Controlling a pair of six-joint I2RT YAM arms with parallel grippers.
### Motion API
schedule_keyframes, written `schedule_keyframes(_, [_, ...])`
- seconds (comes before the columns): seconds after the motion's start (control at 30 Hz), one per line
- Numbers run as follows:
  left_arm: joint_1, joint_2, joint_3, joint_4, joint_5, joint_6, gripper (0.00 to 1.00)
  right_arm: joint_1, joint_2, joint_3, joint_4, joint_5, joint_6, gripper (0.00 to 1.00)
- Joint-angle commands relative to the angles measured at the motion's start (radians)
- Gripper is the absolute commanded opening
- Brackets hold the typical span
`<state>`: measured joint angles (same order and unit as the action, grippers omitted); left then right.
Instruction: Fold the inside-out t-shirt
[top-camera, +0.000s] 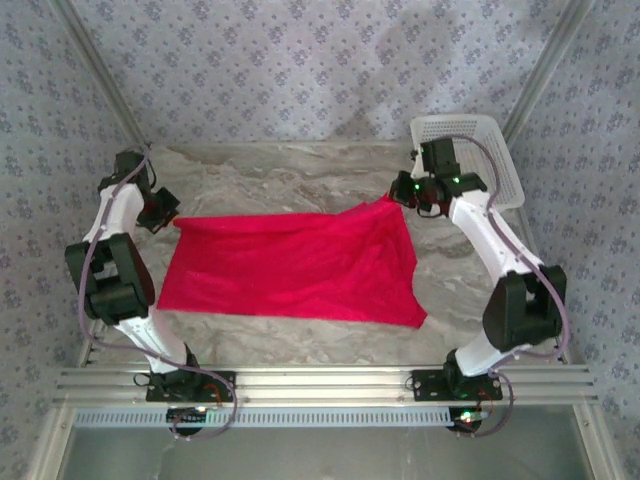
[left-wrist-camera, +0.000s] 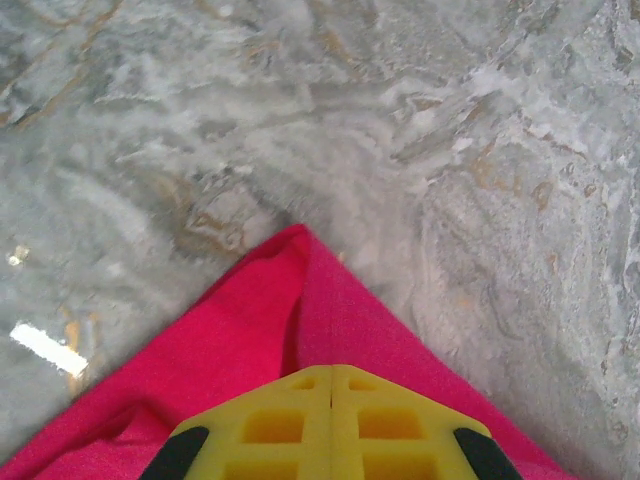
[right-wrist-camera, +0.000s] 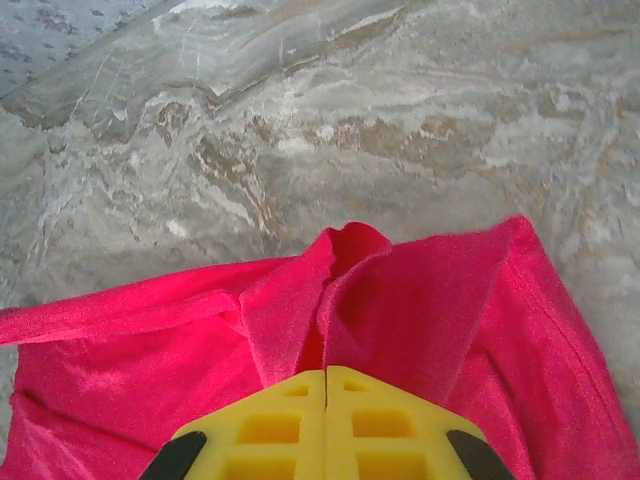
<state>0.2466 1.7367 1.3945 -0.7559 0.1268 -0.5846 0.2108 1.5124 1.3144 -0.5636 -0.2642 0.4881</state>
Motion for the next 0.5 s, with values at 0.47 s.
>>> schedule_keyframes(0.47, [0.059,-0.193,-0.249,0.008,-0.087,-0.025,0.00,-0.024,-0.397,-0.435,-0.098,0.044,0.020,0.00])
